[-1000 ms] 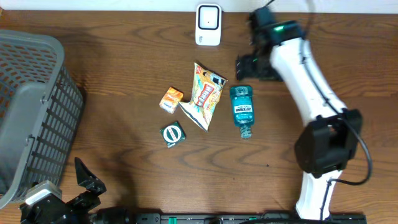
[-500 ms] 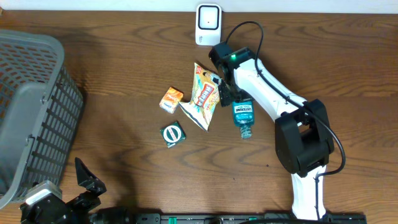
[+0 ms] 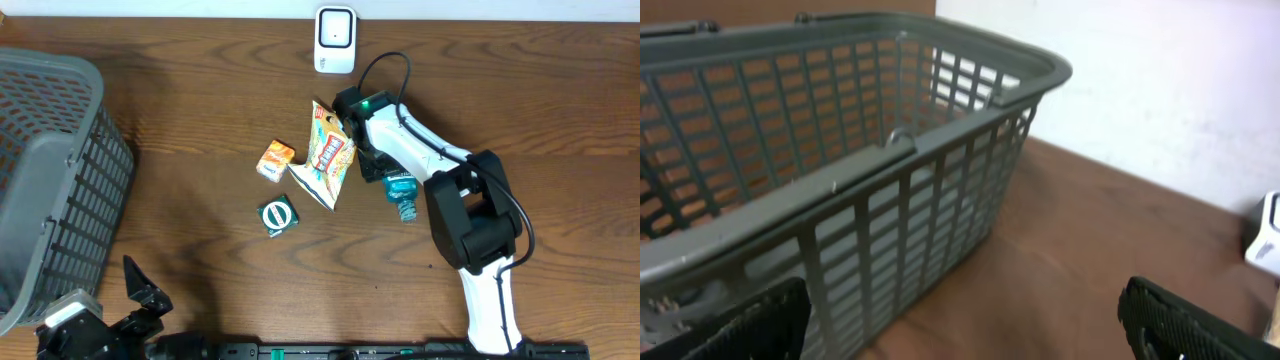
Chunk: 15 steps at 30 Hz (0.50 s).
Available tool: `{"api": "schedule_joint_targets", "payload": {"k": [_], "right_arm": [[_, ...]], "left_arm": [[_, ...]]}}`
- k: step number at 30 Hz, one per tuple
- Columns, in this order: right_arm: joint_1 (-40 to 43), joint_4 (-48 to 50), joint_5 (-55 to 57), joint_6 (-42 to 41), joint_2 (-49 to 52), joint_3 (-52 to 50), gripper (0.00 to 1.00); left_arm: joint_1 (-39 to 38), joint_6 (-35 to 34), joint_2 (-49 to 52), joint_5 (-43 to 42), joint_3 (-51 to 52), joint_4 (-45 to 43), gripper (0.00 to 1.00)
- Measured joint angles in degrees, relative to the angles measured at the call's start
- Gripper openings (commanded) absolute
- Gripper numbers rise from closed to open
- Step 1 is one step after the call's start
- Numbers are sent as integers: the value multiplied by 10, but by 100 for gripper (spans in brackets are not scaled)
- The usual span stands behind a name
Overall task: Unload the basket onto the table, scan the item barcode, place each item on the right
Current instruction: 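Reach the right gripper down and grasp the teal Listerine bottle, then lift the Listerine bottle off the table with the right gripper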
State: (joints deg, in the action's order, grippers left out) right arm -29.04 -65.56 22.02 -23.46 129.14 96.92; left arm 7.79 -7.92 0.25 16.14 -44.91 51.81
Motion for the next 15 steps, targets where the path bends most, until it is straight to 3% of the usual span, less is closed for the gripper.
{"api": "schedule_joint_targets", "payload": {"k": [4, 11, 15], "right_arm": [[0, -12, 38, 14, 14, 6, 29], [10, -28, 26, 64, 17, 15, 25], [21, -52, -34, 104, 17, 33, 25]], "left_arm": [[0, 0, 0, 0, 0, 36, 98], [0, 0, 0, -2, 0, 123, 98], [0, 0, 0, -4, 0, 126, 98]]}}
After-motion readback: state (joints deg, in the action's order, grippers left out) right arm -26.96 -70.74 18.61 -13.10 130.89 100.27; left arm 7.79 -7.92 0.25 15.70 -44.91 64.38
